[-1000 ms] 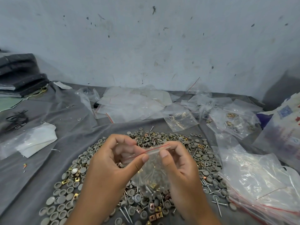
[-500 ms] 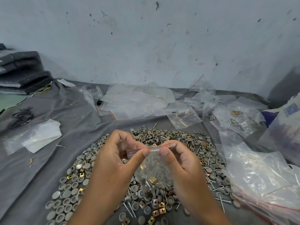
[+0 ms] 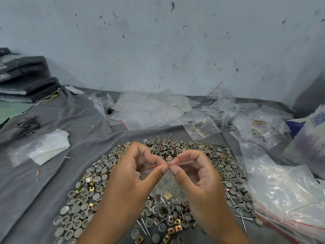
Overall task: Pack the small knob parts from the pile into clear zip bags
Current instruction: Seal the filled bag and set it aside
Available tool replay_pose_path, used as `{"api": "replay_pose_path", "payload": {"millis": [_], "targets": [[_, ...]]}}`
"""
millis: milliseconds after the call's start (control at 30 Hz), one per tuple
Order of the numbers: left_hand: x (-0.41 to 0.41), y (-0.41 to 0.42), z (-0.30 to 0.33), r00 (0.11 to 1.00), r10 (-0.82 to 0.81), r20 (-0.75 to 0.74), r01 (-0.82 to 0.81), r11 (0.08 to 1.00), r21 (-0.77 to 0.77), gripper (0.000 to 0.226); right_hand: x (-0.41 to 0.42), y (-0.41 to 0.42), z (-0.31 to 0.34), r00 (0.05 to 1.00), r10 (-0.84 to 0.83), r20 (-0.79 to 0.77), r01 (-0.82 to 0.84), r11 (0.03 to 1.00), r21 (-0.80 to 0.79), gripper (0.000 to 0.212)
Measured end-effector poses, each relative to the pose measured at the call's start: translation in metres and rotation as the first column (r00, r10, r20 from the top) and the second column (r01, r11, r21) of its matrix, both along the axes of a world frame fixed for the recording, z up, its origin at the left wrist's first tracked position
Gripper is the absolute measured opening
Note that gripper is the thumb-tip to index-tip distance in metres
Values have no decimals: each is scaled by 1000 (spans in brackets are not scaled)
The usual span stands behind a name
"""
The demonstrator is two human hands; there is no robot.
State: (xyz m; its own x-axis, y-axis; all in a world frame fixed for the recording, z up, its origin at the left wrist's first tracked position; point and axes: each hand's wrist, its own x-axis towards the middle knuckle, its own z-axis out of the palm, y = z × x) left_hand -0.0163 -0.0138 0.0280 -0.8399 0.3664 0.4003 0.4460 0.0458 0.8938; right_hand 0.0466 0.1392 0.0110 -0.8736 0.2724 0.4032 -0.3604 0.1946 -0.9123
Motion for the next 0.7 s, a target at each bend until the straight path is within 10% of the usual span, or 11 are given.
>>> {"api": "replay_pose_path", "payload": {"millis": [700], "targets": [[-4, -3, 0, 994, -54, 100, 39, 988, 147, 46, 4, 8, 11, 997, 81, -5, -81, 976, -205, 35]]}}
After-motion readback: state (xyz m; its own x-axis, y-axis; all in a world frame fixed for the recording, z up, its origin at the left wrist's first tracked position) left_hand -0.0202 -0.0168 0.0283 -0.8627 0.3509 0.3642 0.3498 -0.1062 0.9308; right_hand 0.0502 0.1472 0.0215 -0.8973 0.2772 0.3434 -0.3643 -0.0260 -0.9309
